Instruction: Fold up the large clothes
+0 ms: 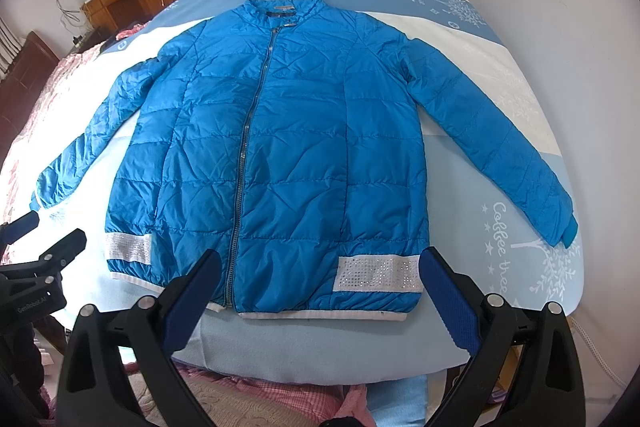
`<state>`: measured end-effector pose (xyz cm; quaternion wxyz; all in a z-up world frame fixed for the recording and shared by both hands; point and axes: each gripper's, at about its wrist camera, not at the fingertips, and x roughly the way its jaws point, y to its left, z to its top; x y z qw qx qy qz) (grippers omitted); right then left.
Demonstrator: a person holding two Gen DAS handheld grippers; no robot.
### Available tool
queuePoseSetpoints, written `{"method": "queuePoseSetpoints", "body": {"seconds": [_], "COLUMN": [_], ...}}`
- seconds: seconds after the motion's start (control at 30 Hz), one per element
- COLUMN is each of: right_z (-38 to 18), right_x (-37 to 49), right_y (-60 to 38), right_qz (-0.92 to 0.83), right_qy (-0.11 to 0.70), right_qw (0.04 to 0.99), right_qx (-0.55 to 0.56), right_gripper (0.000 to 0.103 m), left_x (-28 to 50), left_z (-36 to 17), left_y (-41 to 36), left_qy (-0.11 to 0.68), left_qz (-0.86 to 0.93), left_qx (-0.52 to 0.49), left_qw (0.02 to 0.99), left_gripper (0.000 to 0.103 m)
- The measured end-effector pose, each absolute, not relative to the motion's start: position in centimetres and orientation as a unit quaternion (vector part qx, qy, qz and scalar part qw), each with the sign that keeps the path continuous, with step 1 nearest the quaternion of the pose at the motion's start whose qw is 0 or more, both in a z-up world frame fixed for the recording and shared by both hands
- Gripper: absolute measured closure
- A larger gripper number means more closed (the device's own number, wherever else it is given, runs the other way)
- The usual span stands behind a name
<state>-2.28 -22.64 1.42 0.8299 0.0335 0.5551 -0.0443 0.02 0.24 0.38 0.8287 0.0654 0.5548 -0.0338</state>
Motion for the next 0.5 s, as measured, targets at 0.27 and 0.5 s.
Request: {"method": "queuePoseSetpoints", "body": {"seconds": [0.27, 0.5], "right_z": [1.42, 1.36], "right_x": [-2.13, -2.04], "right_y": [-22.69, -22.63], "right_qz": [-0.045, -0.045], "right_qy": [0.556, 0.556], "right_qw": [0.829, 0.829], "right_qx": [0.034, 0.034], "right_gripper": [0.004, 0.004], "left_x": [0.15, 0.15], "left_z": [0.40, 0.38], "left_y": [0.14, 0.01], "left_qy": [0.555, 0.555], "left_qz": [-0.034, -0.033], "left_qx": [0.067, 0.067], "left_qw": [0.829, 0.828], "left_gripper": [0.003, 0.003]}}
